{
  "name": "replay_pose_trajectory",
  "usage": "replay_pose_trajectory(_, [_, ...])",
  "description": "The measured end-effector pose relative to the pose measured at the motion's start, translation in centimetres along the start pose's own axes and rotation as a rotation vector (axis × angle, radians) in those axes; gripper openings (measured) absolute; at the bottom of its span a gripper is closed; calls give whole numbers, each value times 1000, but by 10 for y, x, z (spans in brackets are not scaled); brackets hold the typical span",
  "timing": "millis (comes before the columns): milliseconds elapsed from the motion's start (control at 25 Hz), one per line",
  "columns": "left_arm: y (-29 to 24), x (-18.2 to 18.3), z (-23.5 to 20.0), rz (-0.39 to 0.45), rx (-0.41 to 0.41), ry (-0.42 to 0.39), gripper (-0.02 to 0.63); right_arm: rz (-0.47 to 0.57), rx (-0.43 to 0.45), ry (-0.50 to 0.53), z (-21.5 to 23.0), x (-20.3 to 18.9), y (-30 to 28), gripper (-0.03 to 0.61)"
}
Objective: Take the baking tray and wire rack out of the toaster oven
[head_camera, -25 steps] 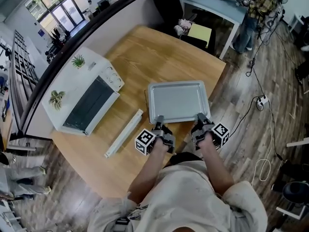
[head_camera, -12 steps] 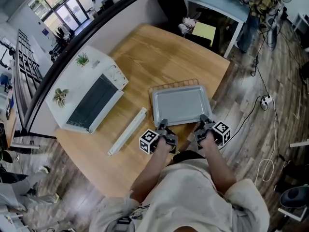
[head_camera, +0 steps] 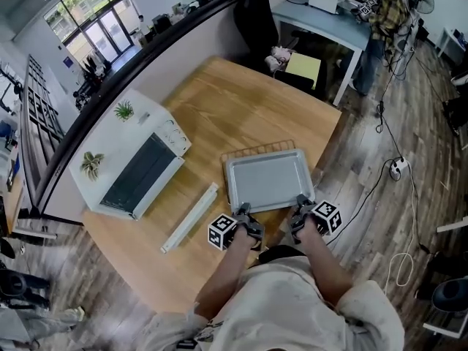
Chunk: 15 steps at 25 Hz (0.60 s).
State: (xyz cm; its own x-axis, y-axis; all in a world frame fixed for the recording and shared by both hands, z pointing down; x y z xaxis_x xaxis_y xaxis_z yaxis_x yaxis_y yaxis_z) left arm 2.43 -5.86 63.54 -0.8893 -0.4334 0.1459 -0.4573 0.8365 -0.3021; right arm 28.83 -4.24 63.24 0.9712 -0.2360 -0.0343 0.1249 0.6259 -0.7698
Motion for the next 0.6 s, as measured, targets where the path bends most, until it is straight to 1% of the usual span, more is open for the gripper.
replay_pose_trajectory(80, [-1,0,3,-2,-9,-13,66,12,-17,44,-2,2,1,84])
replay_pose_trajectory(120, [-2,0,6,-3,-23,-23,103,16,-17,65,-4,3,1,98])
replay_pose_trajectory(240, [-5,1,17,-8,-51,-30,249,13,-4,108,-12,3,1,170])
replay_pose_trajectory(280, [-6,1,21,-13,-43,-36,276,12,-8,121,-15,2,1,190])
replay_pose_trajectory(360, [-5,0,24,-28,-5,-63,298,9,-31,156,-18,1,2,219])
replay_pose_trajectory(400, [-4,0,24,-36,15,-79,302,8,-45,178,-18,0,1,220])
replay_pose_trajectory(480, [-4,-2,26,-56,42,-106,334,4,-62,217,-21,-2,-1,243])
replay_pose_trajectory(560, [-5,-2,30,-81,62,-134,376,2,-68,241,-24,-3,-2,250])
replay_pose_trajectory(600, [-6,-2,32,-94,74,-151,386,1,-69,249,-25,-3,-2,262])
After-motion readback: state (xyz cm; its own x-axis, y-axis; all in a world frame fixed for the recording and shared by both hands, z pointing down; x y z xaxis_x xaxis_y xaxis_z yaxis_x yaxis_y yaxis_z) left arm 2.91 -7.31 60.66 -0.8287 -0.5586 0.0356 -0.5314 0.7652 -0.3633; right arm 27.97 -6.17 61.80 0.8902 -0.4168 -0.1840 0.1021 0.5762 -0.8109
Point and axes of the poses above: the fingertips, and each gripper's own axes: y backward along the fingers, z to its right, x out of its top, the point moved 6 cm from there along y, backward along the fingers, and after that the axes turned 14 degrees about -x, right-handed, at the moved point
